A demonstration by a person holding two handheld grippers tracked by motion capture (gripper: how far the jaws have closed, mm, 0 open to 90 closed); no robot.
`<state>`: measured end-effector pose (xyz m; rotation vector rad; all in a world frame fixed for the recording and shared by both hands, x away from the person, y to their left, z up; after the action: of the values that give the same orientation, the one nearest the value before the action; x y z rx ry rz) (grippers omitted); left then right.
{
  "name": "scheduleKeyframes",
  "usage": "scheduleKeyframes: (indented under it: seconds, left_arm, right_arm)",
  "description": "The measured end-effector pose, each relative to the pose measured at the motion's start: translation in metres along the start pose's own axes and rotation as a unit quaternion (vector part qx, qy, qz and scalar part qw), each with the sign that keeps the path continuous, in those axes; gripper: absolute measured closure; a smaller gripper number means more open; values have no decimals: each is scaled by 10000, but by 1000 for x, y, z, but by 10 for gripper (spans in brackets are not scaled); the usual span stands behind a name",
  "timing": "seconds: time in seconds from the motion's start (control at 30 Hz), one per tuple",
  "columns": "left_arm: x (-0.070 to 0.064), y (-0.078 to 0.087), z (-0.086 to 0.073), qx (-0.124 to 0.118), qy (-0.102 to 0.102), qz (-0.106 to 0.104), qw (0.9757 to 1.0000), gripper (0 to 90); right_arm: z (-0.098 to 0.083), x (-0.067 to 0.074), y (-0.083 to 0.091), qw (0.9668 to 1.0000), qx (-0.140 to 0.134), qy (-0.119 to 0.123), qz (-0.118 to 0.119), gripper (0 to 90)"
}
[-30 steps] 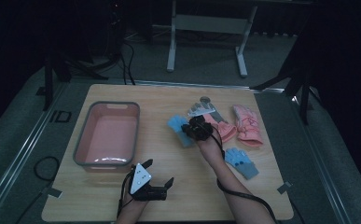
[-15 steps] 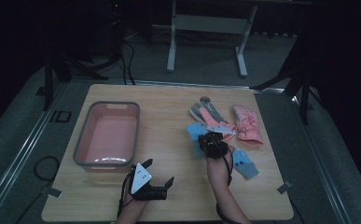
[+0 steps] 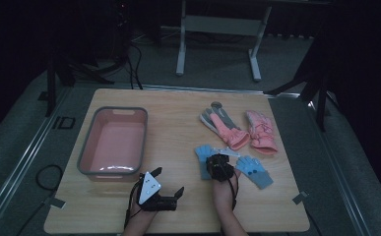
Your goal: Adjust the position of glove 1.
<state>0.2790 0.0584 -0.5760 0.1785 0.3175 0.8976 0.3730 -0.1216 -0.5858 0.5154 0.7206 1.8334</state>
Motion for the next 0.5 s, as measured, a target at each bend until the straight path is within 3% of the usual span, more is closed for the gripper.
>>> scheduleKeyframes:
  seconds: [0.23,0.3,0.33,0.43,0.47,0.5]
  left_arm:
    - [-1,0,0,2,-15,-34,10000,2]
    - [-1,0,0,-4,-27,-40,10000,2]
    - [-1,0,0,-14,-22,-40,10000,2]
    - [-1,0,0,-7,-10,-51,10000,2]
    - [-1,0,0,-11,-3,-48,10000,2]
    - [-1,0,0,-9,-7,-48,10000,2]
  right_arm:
    - [-5,0,-5,9998,-56,-186,102,815]
    - [-4,0,-4,9997,-114,-180,122,730]
    - [-2,0,0,9991,-102,-192,375,681]
    - [3,-3,5,9994,-158,78,303,640]
    - [7,-5,9,9990,-226,251,291,634]
    - [18,-10,20,9967,-480,614,248,596]
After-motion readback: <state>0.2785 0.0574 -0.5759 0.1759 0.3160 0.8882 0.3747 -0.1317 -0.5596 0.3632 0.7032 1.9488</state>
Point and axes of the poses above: each handheld gripper's, and its own axes: y roughly backward along the jaws, z roughly out of its top, x roughly to its left, the point moved 6 cm from there along -y, roughly forward along the jaws, and after that the axes turned 9 degrees about y, right-handed, at the moved point
